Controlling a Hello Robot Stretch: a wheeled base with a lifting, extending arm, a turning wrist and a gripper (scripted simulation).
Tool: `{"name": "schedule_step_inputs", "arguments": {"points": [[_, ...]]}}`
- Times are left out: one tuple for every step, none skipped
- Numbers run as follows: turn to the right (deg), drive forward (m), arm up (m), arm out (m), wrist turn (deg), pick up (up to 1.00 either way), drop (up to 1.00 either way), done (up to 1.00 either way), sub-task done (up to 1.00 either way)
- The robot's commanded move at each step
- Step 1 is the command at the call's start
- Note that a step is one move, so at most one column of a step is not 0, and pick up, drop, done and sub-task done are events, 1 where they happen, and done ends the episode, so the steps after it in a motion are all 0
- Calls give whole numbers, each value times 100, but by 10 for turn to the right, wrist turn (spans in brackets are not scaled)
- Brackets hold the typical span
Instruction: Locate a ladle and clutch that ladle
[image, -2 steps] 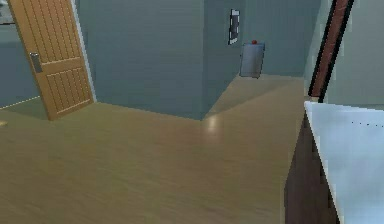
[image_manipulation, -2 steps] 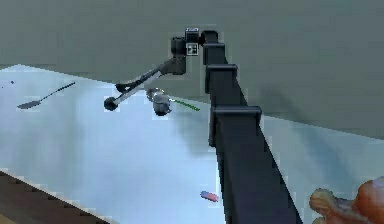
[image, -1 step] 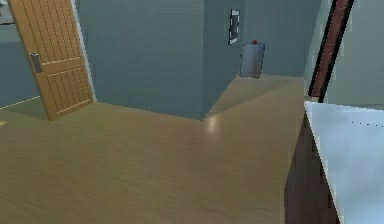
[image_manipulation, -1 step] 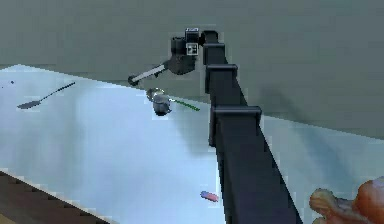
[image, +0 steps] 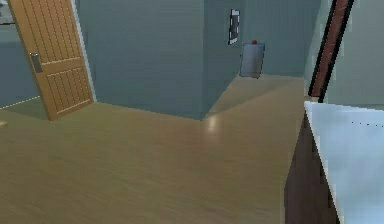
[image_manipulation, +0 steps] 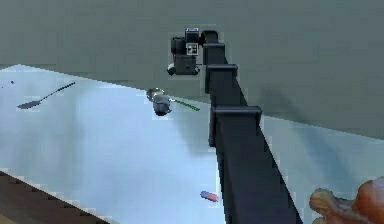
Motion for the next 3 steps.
{"name": "schedule_step_inputs", "arguments": {"points": [[0, 0, 0, 0, 180, 0, 0, 0, 0], [0, 0, -16, 0, 0, 0, 0, 0, 0], [0, 0, 0, 0, 0, 100, 0, 0, 0]]}}
